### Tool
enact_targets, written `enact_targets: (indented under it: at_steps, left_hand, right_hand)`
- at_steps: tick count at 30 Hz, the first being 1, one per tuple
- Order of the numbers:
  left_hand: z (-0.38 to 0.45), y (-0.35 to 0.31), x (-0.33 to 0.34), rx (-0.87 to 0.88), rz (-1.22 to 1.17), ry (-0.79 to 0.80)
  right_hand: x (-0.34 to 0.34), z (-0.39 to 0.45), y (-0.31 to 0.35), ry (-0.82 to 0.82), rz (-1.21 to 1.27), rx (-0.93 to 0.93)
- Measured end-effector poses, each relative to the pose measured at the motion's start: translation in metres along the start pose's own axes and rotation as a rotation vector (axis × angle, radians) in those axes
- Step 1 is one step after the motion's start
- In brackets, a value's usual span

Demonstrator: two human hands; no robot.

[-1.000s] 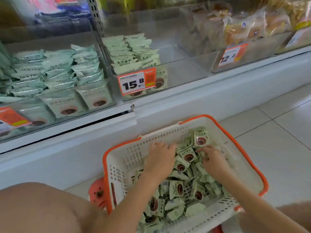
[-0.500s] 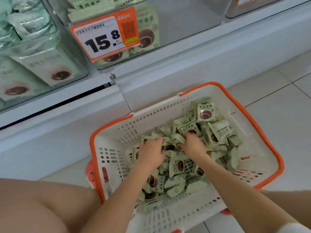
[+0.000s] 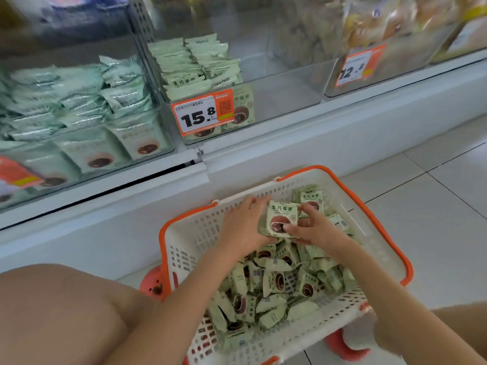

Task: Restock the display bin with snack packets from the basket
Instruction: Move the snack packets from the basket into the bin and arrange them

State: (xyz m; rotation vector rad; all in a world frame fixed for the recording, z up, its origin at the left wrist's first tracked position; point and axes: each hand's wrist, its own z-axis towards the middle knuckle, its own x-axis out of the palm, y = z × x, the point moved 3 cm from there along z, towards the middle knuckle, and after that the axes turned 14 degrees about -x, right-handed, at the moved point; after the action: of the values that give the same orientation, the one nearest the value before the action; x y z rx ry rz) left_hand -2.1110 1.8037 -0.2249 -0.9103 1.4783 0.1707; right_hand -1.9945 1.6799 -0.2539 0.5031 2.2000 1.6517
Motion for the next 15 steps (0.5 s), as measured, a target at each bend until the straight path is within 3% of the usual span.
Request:
enact_targets:
  at_steps: [6, 11, 15]
  left_hand:
    - [-0.026, -0.022, -0.063, 0.17, 0.199, -0.194]
    - [-0.032, -0.036, -0.121, 0.402, 0.332, -0.474]
    - [-0.004, -0.027, -0.176, 0.269, 0.314, -0.691]
  right_hand:
    - [-0.003, -0.022, 0.079, 0.019, -0.229, -0.333]
    - [0.005, -0.016, 0.167, 0.203, -0.637, -0.474]
    - [-0.023, 0.012, 0.252, -0.035, -0.83, -0.647]
